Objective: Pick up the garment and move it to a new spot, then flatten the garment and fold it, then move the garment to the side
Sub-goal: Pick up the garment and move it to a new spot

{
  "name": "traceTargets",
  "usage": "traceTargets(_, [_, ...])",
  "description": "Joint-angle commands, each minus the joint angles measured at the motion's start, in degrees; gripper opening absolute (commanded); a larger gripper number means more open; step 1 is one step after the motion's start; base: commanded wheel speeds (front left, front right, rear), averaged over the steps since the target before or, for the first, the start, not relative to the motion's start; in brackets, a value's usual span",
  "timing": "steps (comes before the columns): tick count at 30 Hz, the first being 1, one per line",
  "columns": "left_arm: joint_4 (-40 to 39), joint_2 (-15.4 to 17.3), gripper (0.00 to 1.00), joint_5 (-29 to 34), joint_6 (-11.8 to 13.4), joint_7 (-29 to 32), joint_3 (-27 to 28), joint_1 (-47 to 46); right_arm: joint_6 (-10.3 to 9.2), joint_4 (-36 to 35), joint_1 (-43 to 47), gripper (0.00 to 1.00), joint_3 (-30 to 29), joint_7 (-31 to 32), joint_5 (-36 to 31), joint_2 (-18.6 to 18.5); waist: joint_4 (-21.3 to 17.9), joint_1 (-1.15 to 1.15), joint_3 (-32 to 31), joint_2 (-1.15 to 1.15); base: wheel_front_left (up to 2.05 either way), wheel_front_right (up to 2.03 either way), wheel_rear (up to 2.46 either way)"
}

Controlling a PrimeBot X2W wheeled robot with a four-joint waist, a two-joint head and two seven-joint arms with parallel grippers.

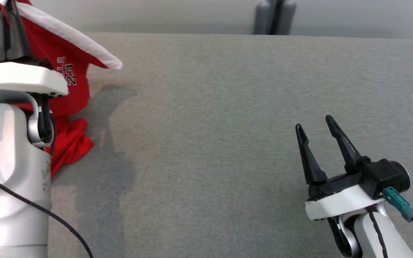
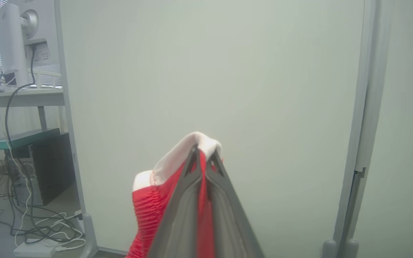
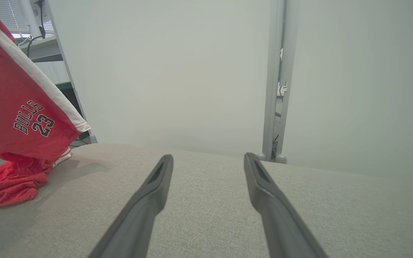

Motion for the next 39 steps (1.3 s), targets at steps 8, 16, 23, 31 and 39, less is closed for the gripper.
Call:
traceTargets(8, [-9.56, -2.62, 0.00, -0.63, -2.19, 2.70, -3.87, 2.87, 0.06, -1.18, 1.40, 1.00, -1.24, -0.36, 0.23, 1.17, -10.37, 0.00, -3.67, 0.00, 0.00, 0.00, 0.00])
traceTargets(16, [-14.24, -4.81, 0.00, -2.08, -3.07, 5.91, -7.99, 3.91, 0.06, -1.63, 1.85, 1.00, -1.93, -0.36, 0.36, 1.70, -15.86, 0.00, -3.61, 0.00, 0.00, 0.00, 0.00])
traceTargets(23, [-15.04, -5.97, 0.00, -3.42, -2.41, 8.25, -12.15, 6.08, 0.06, -1.95, 2.18, 1.00, -1.99, -0.36, 0.68, 1.97, -20.22, 0.00, -3.79, 0.00, 0.00, 0.00, 0.00])
traceTargets(31, [-7.78, -6.61, 0.00, -6.11, -1.85, 8.14, -17.95, 10.68, 0.06, -2.42, 2.29, 1.00, -2.30, -0.36, 0.98, 2.03, -21.24, 0.00, -2.33, 0.00, 0.00, 0.00, 0.00])
traceTargets(39, [3.70, -6.71, 0.00, -10.47, -0.04, 5.20, -25.62, 12.25, 0.06, -2.27, 1.18, 1.00, -1.68, -0.36, 0.99, 2.00, -20.32, 0.00, -1.57, 0.00, 0.00, 0.00, 0.00])
